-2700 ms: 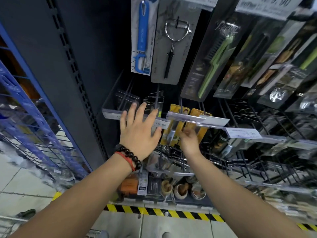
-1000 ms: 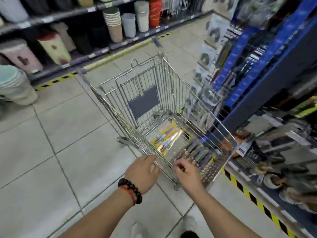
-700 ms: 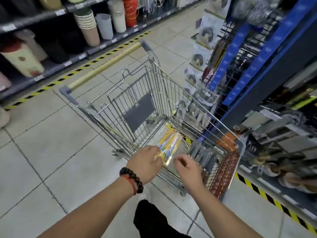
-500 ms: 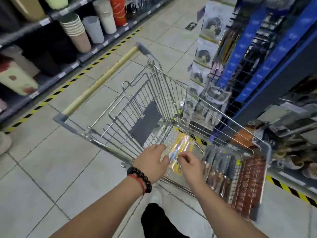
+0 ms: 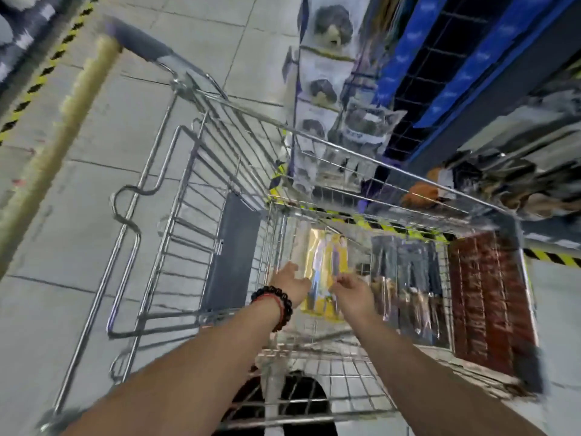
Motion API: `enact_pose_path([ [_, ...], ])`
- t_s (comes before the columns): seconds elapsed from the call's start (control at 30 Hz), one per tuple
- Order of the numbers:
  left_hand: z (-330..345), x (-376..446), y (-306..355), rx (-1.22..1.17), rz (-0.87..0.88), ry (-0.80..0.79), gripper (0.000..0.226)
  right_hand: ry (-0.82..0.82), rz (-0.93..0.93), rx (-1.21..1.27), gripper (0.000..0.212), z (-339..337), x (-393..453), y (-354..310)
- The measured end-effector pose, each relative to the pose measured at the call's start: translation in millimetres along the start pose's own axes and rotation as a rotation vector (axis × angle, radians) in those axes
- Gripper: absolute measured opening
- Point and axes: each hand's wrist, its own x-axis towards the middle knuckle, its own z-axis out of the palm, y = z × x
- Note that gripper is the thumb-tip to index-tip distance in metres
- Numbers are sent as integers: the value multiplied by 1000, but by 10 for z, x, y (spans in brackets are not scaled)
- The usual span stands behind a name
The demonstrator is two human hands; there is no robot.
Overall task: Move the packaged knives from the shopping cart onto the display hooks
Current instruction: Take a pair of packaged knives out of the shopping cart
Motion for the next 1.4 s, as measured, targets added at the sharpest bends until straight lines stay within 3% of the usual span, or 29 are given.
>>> enact_pose_path([
  [0.27,497,1477,-356,-59,-139,-72,63,72,174,-253,59,645,1205,837],
  [0.4,814,1834,-394,-127,-167,-99,64,132,212,-367,67,868,1345,867],
  [0.53,1003,1949,-416,-156,-207,-4,79,188,288,-503,77,1022,1356,877],
  [0.63,896,1942,-430,-210,-272,66,65,174,326,-285,80,995,1339,864],
  [0.73,792,1886,-462,-264,-189,-39,37,80,294,-175,26,936,1293,820],
  [0.8,707,1747,-451,-237,-131,-47,20,58,253,-158,9,870,1190,760],
  [0.97,181,1068,-216,-285,-92,-61,24,70,230,139,10,509,682,334],
  [1.03,-64,725,-38,-263,-62,-29,37,61,161,250,13,303,423,94],
  [1.17,-444,-130,297,-490,-4,15,19,100,18,519,22,-170,-297,-391],
  [1.27,-572,-794,521,-590,77,2,68,98,-56,733,27,-630,-930,-644],
  [1.3,-579,-1026,615,-604,133,-14,67,92,-83,766,27,-780,-1153,-692],
  [1.4,-523,-1580,819,-566,326,-94,11,161,-141,847,37,-1093,-1709,-695],
])
